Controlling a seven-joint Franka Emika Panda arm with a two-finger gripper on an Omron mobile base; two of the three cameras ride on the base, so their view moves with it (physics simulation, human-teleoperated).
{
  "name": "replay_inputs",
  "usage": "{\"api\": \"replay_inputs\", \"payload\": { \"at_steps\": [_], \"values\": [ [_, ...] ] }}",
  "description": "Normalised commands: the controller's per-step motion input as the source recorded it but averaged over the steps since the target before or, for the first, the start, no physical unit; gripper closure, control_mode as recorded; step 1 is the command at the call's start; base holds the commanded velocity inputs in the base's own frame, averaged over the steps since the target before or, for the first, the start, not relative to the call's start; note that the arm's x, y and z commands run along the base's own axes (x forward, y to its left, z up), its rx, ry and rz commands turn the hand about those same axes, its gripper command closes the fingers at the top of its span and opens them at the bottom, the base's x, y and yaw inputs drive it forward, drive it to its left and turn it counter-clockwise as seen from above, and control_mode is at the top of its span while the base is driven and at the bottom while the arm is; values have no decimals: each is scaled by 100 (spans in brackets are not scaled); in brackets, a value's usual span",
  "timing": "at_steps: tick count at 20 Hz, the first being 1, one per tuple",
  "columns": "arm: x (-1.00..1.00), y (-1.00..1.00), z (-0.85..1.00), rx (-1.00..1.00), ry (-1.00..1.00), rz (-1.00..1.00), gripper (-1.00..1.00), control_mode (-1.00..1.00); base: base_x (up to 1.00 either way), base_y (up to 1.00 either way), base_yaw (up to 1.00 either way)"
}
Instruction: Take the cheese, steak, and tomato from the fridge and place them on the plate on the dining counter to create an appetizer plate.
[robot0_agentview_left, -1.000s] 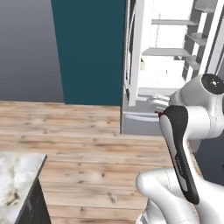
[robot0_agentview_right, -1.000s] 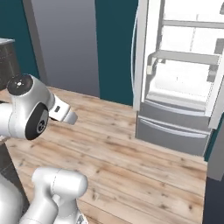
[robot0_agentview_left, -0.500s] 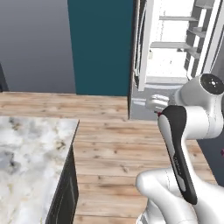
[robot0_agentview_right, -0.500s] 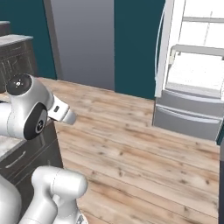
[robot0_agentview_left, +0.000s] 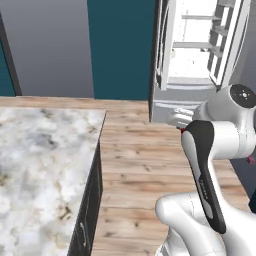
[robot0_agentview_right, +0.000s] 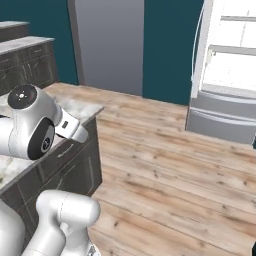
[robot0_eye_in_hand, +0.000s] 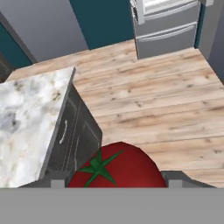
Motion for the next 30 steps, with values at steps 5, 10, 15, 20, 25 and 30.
{"api": "replay_inputs", "payload": {
  "at_steps": [5, 10, 15, 20, 25, 30],
  "values": [
    [0, 0, 0, 0, 0, 0, 100, 100, -100, 55, 0],
    [0, 0, 0, 0, 0, 0, 100, 100, -100, 52, 0],
    [0, 0, 0, 0, 0, 0, 100, 100, -100, 53, 0],
    [0, 0, 0, 0, 0, 0, 100, 100, -100, 63, 0],
    [0, 0, 0, 0, 0, 0, 100, 100, -100, 70, 0],
    [0, 0, 0, 0, 0, 0, 100, 100, -100, 76, 0]
  ]
}}
